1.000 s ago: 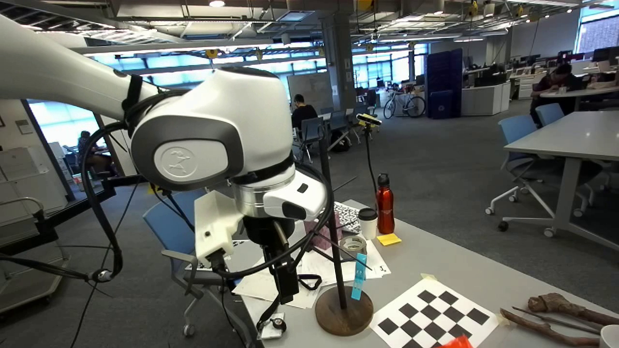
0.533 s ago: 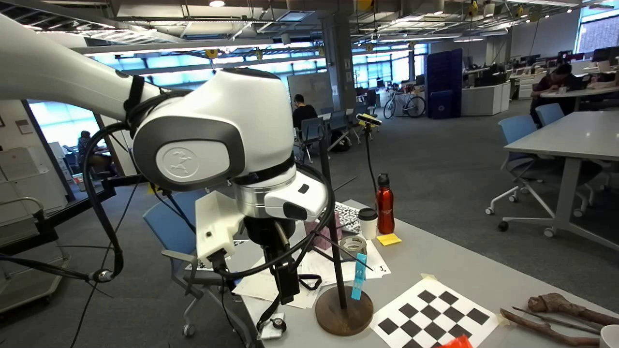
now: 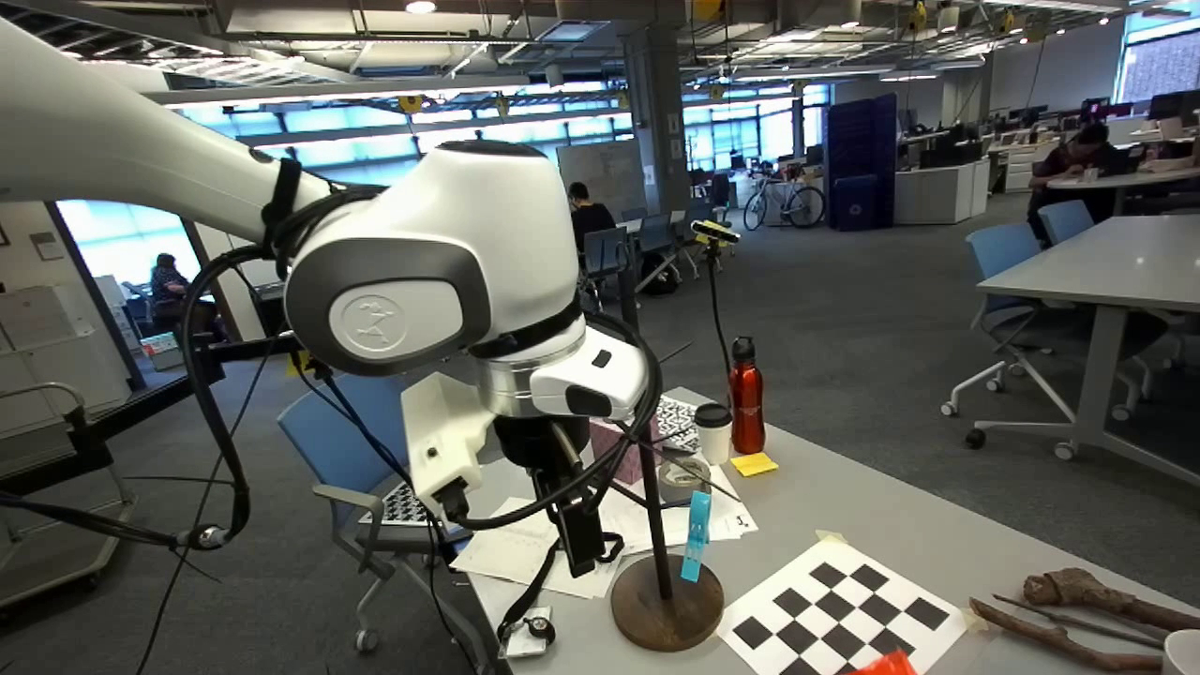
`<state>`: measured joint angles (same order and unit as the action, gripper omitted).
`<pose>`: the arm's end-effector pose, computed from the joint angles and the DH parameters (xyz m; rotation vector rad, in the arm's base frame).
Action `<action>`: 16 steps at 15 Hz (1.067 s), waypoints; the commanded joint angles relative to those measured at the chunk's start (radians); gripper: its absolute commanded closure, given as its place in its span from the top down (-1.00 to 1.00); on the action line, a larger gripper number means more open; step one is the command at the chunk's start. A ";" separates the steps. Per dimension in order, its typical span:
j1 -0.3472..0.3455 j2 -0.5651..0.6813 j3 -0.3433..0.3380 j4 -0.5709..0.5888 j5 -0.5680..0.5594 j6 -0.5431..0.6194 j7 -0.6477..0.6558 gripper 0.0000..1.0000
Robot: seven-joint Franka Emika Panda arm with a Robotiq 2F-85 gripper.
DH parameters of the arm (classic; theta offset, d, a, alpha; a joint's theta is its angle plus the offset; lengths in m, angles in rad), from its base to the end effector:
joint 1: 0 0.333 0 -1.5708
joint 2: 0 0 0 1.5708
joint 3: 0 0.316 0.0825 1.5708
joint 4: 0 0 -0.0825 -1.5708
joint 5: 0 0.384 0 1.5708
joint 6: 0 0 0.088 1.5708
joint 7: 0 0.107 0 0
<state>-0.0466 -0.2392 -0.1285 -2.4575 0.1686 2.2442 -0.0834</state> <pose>0.4463 -0.0741 0.3886 -2.9680 0.2862 -0.0642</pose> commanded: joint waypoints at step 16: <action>0.018 0.194 0.052 0.099 -0.006 0.127 -0.021 1.00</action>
<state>-0.0222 -0.1011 -0.0848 -2.3790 0.1796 2.3556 -0.0864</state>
